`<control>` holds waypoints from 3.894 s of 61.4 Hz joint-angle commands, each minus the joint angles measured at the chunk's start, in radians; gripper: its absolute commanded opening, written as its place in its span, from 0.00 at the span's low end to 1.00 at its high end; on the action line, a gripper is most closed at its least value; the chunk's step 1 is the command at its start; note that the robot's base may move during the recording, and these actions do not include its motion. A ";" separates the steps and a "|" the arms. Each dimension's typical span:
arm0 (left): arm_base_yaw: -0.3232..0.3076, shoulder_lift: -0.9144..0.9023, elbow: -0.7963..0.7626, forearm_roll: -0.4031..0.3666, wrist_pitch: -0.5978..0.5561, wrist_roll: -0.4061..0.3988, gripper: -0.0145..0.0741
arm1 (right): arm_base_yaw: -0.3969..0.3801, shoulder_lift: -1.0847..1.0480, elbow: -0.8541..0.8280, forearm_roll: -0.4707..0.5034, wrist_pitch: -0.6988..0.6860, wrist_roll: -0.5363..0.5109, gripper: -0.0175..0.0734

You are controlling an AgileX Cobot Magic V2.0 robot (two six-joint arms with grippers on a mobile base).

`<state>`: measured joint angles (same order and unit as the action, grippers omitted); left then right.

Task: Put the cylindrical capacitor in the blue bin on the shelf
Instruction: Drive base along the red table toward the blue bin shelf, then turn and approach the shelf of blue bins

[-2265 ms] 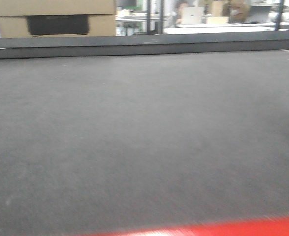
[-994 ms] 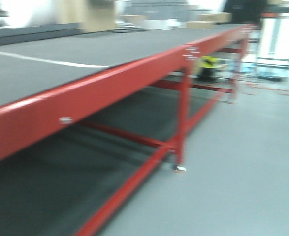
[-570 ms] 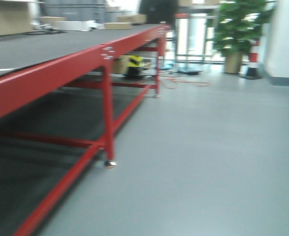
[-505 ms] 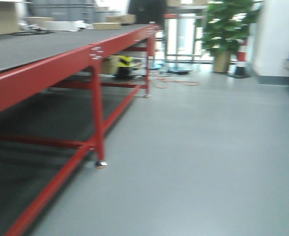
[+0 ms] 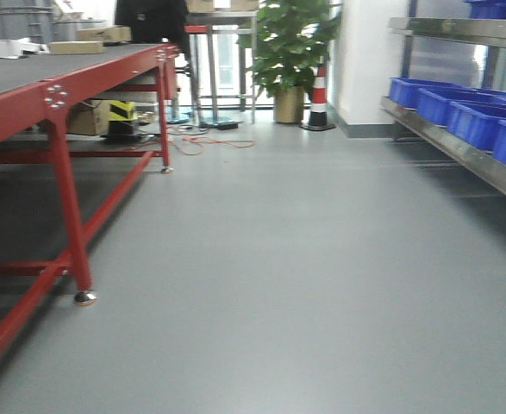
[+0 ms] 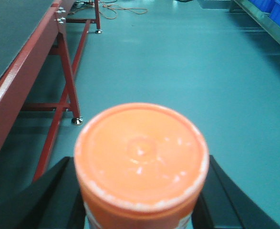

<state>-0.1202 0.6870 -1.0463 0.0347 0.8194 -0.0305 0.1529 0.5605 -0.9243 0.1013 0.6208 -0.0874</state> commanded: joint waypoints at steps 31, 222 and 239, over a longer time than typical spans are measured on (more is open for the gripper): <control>-0.006 -0.015 -0.002 -0.003 -0.023 -0.002 0.04 | 0.001 -0.007 0.000 -0.010 -0.030 -0.001 0.09; -0.006 -0.025 -0.002 -0.003 -0.023 -0.002 0.04 | 0.001 -0.007 0.000 -0.010 -0.030 -0.001 0.09; -0.006 -0.025 -0.002 -0.003 -0.023 -0.002 0.04 | 0.001 -0.007 0.000 -0.010 -0.030 -0.001 0.09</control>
<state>-0.1202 0.6665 -1.0447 0.0365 0.8200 -0.0305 0.1529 0.5582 -0.9243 0.1013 0.6191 -0.0874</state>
